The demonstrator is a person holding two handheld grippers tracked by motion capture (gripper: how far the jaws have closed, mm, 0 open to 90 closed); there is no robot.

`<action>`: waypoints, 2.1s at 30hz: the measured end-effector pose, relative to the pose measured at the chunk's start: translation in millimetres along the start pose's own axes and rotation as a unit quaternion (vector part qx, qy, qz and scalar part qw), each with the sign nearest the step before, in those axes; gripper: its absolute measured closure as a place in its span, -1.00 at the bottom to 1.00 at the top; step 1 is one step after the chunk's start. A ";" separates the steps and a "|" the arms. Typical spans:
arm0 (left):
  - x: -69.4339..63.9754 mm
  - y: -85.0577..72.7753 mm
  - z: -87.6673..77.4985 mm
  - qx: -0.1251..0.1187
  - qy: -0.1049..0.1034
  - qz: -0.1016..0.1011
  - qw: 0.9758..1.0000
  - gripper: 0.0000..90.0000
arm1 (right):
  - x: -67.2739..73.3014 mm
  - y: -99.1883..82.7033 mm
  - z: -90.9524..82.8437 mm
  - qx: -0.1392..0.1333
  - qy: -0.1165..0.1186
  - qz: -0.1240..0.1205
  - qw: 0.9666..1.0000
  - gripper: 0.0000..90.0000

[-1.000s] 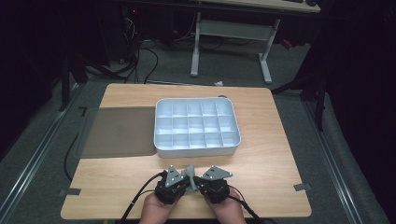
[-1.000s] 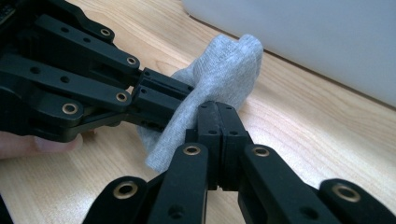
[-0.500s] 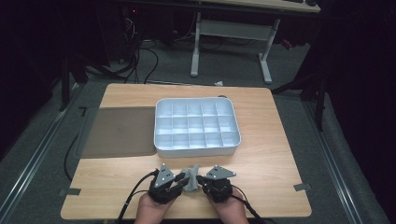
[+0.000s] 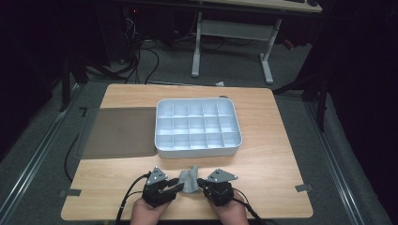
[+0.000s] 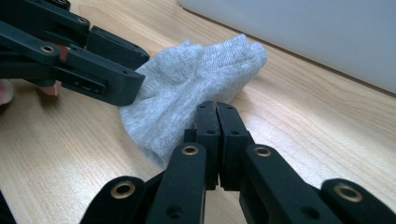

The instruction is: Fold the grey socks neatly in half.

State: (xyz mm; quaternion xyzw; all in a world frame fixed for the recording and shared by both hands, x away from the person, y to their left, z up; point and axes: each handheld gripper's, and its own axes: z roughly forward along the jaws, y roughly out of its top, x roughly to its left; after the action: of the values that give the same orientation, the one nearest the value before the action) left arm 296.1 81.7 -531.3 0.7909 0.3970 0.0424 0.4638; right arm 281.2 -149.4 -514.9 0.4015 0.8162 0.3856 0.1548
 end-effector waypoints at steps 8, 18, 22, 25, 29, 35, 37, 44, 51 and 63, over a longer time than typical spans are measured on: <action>-5.4 1.9 8.3 0.005 -0.002 0.003 1.000 0.66 | -0.9 2.0 -0.7 -0.004 0.002 0.002 1.000 0.97; -19.1 5.3 18.9 0.009 0.001 0.021 1.000 0.70 | -1.5 2.0 -5.9 -0.007 0.001 -0.001 1.000 0.97; -22.0 5.8 21.4 0.009 0.003 0.028 1.000 0.69 | -1.6 2.5 -5.9 -0.009 0.001 0.000 1.000 0.97; -23.1 5.7 21.8 0.010 0.006 0.032 0.999 0.69 | -0.5 4.0 -6.7 -0.011 0.005 0.001 1.000 0.97; -24.2 5.3 21.8 0.011 0.008 0.036 0.999 0.70 | 4.1 6.2 -8.2 -0.015 0.009 -0.004 1.000 0.97; -24.4 5.4 21.9 0.013 0.009 0.040 0.999 0.71 | 8.1 8.5 -5.9 -0.015 0.013 -0.005 1.000 0.97; -24.7 5.4 21.9 0.015 0.009 0.041 0.999 0.71 | 7.9 8.6 -4.9 -0.016 0.014 -0.005 1.000 0.98; -29.5 5.1 22.4 0.024 -0.001 0.053 0.998 0.68 | 7.9 8.3 -4.4 -0.017 0.010 -0.004 1.000 0.99; -36.9 3.1 26.2 0.035 -0.016 0.077 0.996 0.43 | 5.7 3.7 -1.4 -0.011 0.012 0.000 1.000 1.00; -22.9 2.7 5.6 0.017 -0.045 0.051 0.998 0.13 | 9.1 -8.1 5.0 -0.025 0.013 -0.004 1.000 1.00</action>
State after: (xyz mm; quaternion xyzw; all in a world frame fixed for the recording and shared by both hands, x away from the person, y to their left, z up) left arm 284.5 61.8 -525.5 0.8187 0.3357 0.0231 0.4653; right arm 273.9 -143.0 -523.7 0.3895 0.8097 0.4103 0.1560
